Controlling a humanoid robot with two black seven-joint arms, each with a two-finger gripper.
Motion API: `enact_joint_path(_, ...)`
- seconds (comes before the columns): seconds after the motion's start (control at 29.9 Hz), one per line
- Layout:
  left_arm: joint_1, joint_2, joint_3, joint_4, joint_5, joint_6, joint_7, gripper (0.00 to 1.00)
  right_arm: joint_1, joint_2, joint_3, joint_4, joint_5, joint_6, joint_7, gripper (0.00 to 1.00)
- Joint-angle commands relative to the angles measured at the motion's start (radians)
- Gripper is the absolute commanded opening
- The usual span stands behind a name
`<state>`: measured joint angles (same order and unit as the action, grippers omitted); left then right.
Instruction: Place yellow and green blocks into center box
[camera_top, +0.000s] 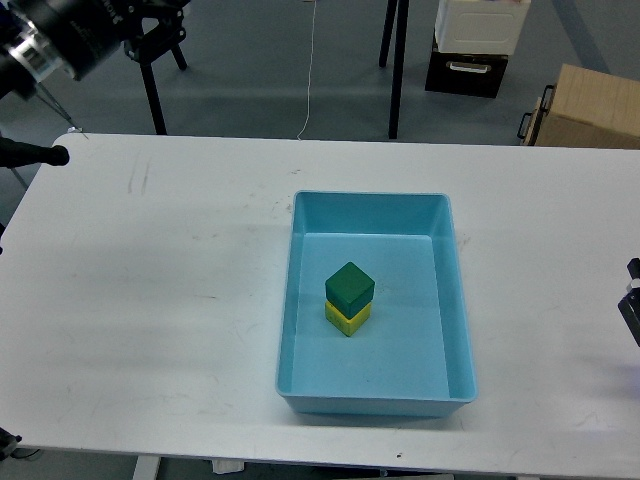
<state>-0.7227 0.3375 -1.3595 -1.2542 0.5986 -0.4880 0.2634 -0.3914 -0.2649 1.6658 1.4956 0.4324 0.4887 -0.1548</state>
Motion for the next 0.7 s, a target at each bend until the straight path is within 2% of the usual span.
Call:
enact_joint_path(0.0,0.208,-0.049,-0.189,-0.097,-0.036,-0.001,0.007,0.99,0.008,0.006,0.005,0.002,0.002,0.000,0.001,0.99)
enact_joint_path(0.13,0.440,-0.168,-0.348,-0.240,-0.043,-0.001,0.005,0.99,0.014,0.047,0.008,0.005,0.002,0.000,0.008,0.99)
enact_joint_path(0.3,0.699,-0.333,-0.403,-0.387,-0.092,-0.001,0.005,0.99,-0.003,0.096,-0.006,0.015,0.002,0.000,0.008,0.99)
enact_joint_path(0.5,0.954,-0.337,-0.398,-0.462,-0.212,-0.001,0.003,0.99,-0.092,0.119,-0.008,0.061,0.003,0.000,0.008,0.99)
enact_joint_path(0.67,1.097,-0.337,-0.400,-0.462,-0.393,-0.001,0.003,1.00,-0.167,0.136,-0.011,0.095,0.003,0.000,0.008,0.99)
